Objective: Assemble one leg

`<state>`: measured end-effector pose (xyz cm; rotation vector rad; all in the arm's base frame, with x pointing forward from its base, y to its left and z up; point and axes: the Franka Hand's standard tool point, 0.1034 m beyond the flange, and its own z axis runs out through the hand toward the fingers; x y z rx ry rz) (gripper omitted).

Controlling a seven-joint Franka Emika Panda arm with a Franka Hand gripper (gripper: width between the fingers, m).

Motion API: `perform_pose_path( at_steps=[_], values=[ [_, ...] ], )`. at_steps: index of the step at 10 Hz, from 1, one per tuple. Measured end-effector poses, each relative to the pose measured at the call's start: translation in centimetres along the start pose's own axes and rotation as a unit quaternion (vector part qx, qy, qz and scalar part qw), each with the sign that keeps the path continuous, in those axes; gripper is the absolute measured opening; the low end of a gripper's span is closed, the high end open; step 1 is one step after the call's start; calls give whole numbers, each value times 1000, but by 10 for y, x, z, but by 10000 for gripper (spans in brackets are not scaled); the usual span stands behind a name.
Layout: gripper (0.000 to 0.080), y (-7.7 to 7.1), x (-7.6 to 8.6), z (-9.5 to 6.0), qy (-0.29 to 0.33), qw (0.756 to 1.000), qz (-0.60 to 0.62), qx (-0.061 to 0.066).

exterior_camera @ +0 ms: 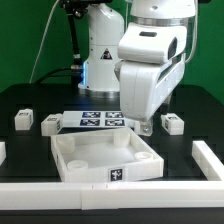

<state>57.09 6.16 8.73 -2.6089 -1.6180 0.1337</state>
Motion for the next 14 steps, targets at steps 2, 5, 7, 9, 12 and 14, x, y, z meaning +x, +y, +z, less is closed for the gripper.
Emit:
perform_pose_path(
  at_steps=[2, 5, 7, 9, 12, 14],
  values=[
    [650, 0, 0, 0, 0, 1000, -2, 0],
    [650, 0, -1, 0, -1, 1000, -2, 0],
    [650, -3, -10, 4, 6, 1000, -24, -11],
    [650, -10, -33, 13, 14, 997, -72, -25],
    [650, -9, -66, 27, 15, 981, -189, -32],
    [650, -10, -72, 29, 12, 981, -192, -34]
  ],
)
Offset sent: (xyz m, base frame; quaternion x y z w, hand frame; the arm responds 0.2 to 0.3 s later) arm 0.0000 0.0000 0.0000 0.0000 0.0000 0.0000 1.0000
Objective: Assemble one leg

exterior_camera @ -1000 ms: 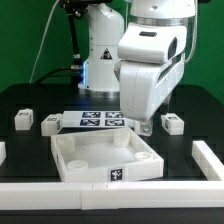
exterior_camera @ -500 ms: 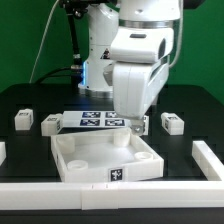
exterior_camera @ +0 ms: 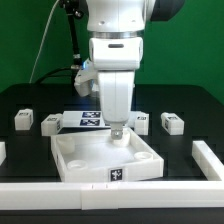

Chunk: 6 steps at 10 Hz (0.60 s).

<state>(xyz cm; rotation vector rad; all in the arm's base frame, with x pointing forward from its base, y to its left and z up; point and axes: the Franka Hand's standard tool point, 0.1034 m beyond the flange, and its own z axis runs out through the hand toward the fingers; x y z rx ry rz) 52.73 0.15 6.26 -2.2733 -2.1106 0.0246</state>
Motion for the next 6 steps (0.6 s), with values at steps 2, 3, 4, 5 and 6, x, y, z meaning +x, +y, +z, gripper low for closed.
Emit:
perform_pose_path(
  at_steps=[2, 3, 4, 5, 6],
  values=[
    [650, 0, 0, 2, 0, 1000, 0, 1],
    [650, -1, -1, 2, 0, 1000, 1, 1],
    [650, -1, -1, 2, 0, 1000, 0, 2],
    [650, -1, -2, 4, 1, 1000, -25, -2],
    [650, -15, -8, 12, 2, 998, -58, -4]
  ],
)
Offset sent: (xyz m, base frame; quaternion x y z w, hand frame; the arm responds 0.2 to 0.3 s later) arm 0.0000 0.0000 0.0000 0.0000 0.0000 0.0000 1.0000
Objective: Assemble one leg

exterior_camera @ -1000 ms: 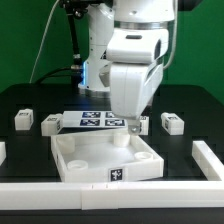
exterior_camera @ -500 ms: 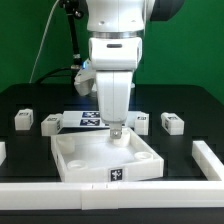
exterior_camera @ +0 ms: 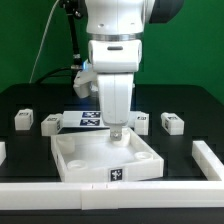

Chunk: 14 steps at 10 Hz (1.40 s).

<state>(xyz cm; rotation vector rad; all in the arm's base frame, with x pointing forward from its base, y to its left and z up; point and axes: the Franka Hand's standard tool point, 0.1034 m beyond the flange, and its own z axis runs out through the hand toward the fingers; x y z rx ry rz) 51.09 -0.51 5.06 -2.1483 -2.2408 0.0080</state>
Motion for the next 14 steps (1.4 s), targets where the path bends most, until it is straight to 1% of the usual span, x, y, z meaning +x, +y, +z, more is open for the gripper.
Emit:
perform_pose_path(
  at_steps=[1, 2, 3, 4, 5, 6, 7, 9, 12, 13, 14],
  values=[
    [649, -23, -8, 8, 2, 999, -41, 9],
    [649, -38, -13, 14, 3, 998, -52, 18],
    [650, -48, -18, 22, 6, 996, -88, 23],
    [650, -55, -24, 30, 10, 995, -96, 29],
    [650, -58, -28, 37, 13, 994, -98, 36],
    [650, -56, -27, 40, 14, 994, -101, 39],
    [650, -55, -25, 44, 14, 993, -106, 41],
    [650, -55, -26, 44, 14, 994, -100, 40],
    [244, -55, -26, 44, 14, 994, -100, 40],
    [244, -55, -26, 44, 14, 994, -100, 40],
    [79, -55, -26, 44, 14, 994, -100, 39]
  ],
)
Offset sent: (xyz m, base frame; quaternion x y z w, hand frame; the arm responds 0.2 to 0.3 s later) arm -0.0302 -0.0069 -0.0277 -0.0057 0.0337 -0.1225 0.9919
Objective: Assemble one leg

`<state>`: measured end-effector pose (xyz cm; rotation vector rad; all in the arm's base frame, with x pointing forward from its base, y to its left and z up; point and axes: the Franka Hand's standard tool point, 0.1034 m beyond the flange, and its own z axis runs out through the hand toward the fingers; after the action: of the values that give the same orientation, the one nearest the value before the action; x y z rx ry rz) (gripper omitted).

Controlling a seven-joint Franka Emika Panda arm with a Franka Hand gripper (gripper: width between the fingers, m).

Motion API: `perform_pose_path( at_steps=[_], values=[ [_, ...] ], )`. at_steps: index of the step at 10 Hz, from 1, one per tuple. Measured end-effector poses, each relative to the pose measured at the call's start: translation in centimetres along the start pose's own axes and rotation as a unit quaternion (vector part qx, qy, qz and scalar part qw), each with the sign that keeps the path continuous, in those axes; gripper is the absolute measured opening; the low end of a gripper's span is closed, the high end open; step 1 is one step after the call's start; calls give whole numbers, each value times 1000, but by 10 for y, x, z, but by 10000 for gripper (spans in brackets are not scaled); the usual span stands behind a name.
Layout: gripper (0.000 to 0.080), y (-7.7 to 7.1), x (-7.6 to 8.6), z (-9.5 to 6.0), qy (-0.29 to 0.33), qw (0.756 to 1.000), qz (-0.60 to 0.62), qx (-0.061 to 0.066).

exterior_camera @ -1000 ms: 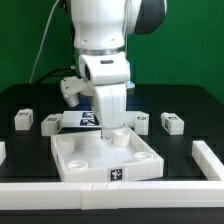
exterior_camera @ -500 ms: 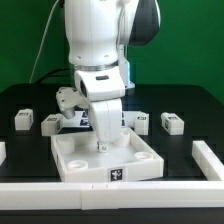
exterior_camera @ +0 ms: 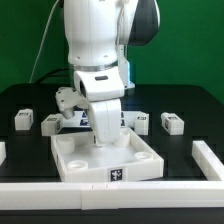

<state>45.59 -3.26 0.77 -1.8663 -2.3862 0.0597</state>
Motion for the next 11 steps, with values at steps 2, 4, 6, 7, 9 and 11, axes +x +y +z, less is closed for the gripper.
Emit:
perform_pose_path(
  at_steps=[2, 4, 6, 7, 9, 11],
  values=[
    [63, 1, 0, -1, -1, 1000, 0, -3],
    [63, 2, -1, -1, -1, 1000, 0, -4],
    [63, 2, 0, -1, -1, 1000, 7, -5],
    [63, 3, 6, 0, -1, 999, 45, -13],
    [64, 9, 22, 1, 2, 997, 79, -21],
    [64, 15, 37, 1, 6, 995, 100, -26]
  ],
)
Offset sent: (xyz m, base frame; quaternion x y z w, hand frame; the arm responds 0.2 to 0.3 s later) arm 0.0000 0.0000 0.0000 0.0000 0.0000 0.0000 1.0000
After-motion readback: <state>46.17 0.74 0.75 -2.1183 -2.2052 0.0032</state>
